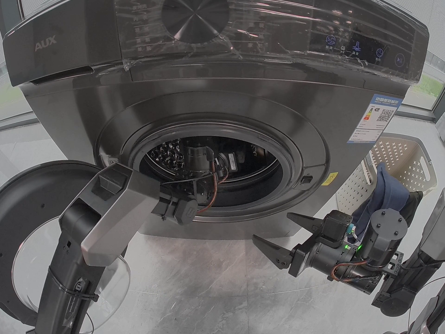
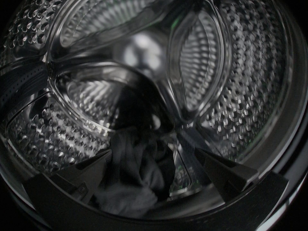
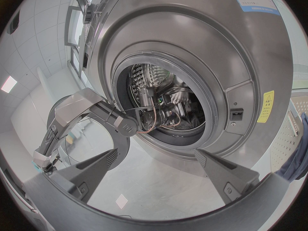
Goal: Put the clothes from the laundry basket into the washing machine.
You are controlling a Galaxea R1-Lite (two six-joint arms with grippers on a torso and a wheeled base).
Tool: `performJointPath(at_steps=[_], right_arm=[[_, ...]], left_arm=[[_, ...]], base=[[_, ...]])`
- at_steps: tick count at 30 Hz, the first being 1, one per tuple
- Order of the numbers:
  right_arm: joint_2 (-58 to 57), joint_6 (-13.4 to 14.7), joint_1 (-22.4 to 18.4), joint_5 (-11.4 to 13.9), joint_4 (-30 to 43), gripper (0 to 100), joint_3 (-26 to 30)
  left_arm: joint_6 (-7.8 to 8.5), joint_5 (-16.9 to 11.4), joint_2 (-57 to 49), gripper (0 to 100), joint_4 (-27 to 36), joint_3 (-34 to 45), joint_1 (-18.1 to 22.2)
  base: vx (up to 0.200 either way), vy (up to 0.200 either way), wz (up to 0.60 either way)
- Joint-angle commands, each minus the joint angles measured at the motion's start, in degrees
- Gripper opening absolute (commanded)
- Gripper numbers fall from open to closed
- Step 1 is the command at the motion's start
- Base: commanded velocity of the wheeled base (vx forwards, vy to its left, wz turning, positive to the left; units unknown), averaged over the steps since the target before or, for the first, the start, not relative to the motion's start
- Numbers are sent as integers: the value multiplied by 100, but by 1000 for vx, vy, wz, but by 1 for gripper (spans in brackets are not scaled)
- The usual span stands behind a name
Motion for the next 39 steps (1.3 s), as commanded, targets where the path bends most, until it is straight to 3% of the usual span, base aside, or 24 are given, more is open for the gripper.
performJointPath(at_steps=[1, 7, 11, 18, 22, 25, 29, 34, 39], right_arm=[[-9, -1, 2, 0, 0, 100, 16], [-26, 8, 2, 0, 0, 100, 68], [-220, -1, -50, 9, 0, 100, 174], [-413, -19, -121, 27, 9, 100, 499], [-800, -36, -138, -8, 9, 100, 728], [-1151, -71, -288, -17, 9, 100, 965], [-1643, -150, -745, -17, 27, 100, 1220], [-2127, -221, -1325, 27, 88, 100, 1615], [-2883, -221, -1492, -17, 897, 100, 1615]], left_arm=[[535, -100, -1063, 100, -469, 2171, -341], [684, -179, -1494, 100, -1532, 3586, -631], [746, -452, -2294, 100, -2147, 4641, -904], [719, -443, -3762, 100, -2226, 6354, -1413], [746, -302, -4526, 100, -2648, 7418, -1677], [772, -109, -4781, 100, -2991, 7840, -1651], [913, -74, -5185, 100, -3193, 8437, -1528], [878, -109, -5818, 100, -3343, 9035, -1325], [869, -100, -6434, 100, -3360, 9598, -1097]], base=[[0, 0, 0], [0, 0, 0], [0, 0, 0], [0, 0, 0], [0, 0, 0], [0, 0, 0], [0, 0, 0], [0, 0, 0], [-200, 0, 0]])
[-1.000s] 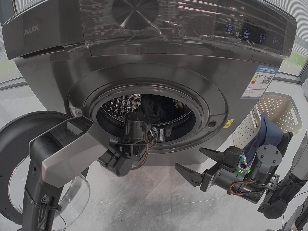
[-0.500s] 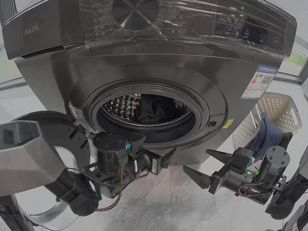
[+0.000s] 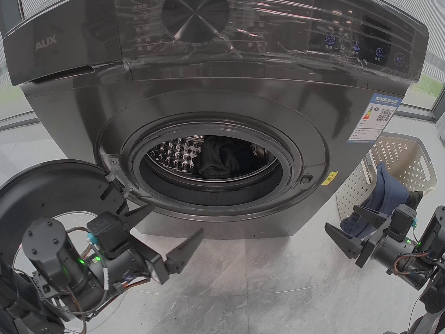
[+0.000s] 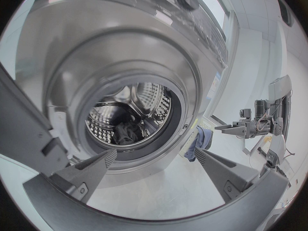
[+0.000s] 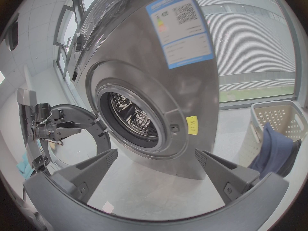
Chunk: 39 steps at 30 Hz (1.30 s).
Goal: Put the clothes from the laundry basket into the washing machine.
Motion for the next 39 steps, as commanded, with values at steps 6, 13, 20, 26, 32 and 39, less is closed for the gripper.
performJointPath(at_steps=[6, 13, 20, 26, 32, 39], right_arm=[[-2262, 58, -300, -690, 2269, 100, 165], [-4398, -170, -942, -769, 3877, 100, 165], [-6094, -425, -1777, -655, 5705, 100, -161], [-7377, -434, -2374, -637, 7103, 100, -328], [-8511, -460, -2822, -418, 8087, 100, -29], [-8898, -733, -3130, -40, 8544, 100, 156]], left_arm=[[-8, 8, -1830, 100, 72, 1137, 702], [-34, -440, -4230, 100, 2295, 1137, 1168], [-43, -519, -6190, 100, 4616, 1129, 1757], [-43, -800, -7227, 100, 5574, 1137, 2293], [-52, -1055, -8150, 100, 6514, 1137, 2979], [62, -1117, -8651, 100, 7507, 1137, 3796]], base=[[-200, 0, 0], [-200, 0, 0], [-171, 0, 0], [-33, 0, 0], [-67, 0, 0], [0, 0, 0]])
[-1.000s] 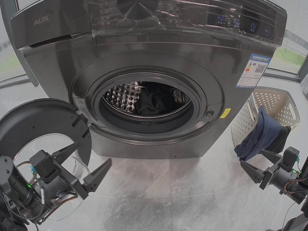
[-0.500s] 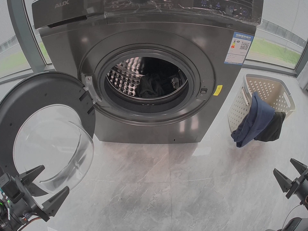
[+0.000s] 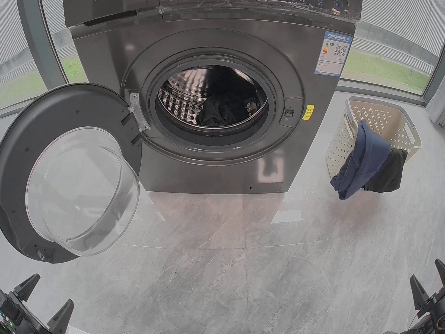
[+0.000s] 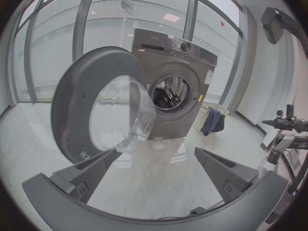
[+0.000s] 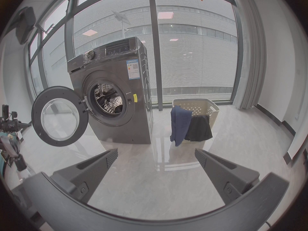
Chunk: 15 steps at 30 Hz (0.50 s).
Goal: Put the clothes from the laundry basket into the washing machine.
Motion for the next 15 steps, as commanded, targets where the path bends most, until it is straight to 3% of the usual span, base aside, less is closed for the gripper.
performJointPath(at_steps=[1, 2, 3, 5, 8, 9, 10, 15], right_arm=[[-766, -132, -340, 5, 317, 100, 162], [-766, -132, -340, 5, 317, 100, 162], [-766, -167, -340, 13, 317, 100, 162], [-766, -220, -331, 48, 308, 100, 162], [-766, -246, -331, 128, 291, 100, 162], [-766, -264, -331, 207, 291, 100, 162], [-766, -264, -331, 242, 291, 100, 162], [-766, -220, -331, 207, 291, 100, 162]], left_arm=[[155, -53, -752, 100, 293, 99, 949], [155, -53, -752, 100, 293, 99, 949], [260, -123, -945, 100, 398, 99, 1424], [480, 79, -1077, 100, 548, 99, 1433], [365, 220, -1218, 100, 750, 90, 1336], [198, 255, -1235, 100, 741, 90, 1336], [172, 255, -1235, 100, 723, 90, 1336], [357, 220, -1235, 100, 723, 99, 1336]], base=[[0, 0, 0], [0, 0, 0], [0, 0, 0], [0, 0, 0], [0, 0, 0], [0, 0, 0], [0, 0, 0], [0, 0, 0]])
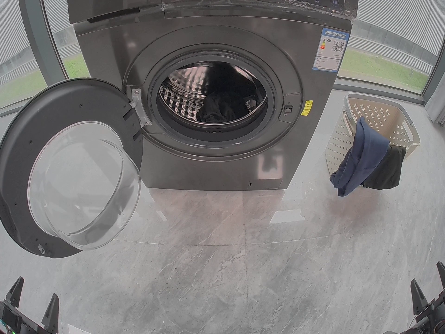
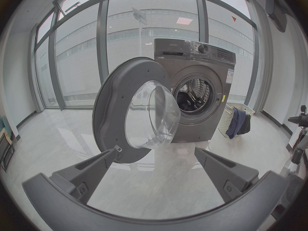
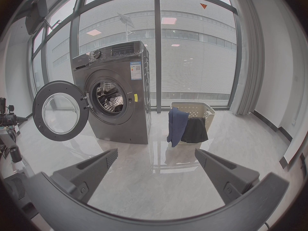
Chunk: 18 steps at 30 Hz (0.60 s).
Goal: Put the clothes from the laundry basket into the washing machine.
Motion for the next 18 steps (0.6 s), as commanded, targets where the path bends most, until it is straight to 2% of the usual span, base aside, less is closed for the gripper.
performJointPath(at_steps=[1, 7, 10, 13, 16, 18], right_arm=[[-96, 31, -8, -25, -2, 100, 101], [-96, 31, -8, -34, -2, 100, 101], [-96, 14, -8, -34, -2, 100, 101], [-96, 14, -8, -34, -2, 100, 101], [-96, 14, -8, -34, 7, 100, 101], [-96, 14, -8, -34, -2, 100, 101]], left_arm=[[64, 13, -166, 100, 8, 101, -7], [11, -14, -166, 100, 8, 101, -16], [64, -172, -157, 100, 8, 101, -7], [81, -119, -166, 100, -1, 101, -7], [46, -190, -166, 100, 8, 92, -16], [11, -163, -166, 100, 8, 92, -16]], base=[[0, 0, 0], [0, 0, 0], [0, -200, 0], [0, 0, 0], [0, 0, 0], [0, -200, 0]])
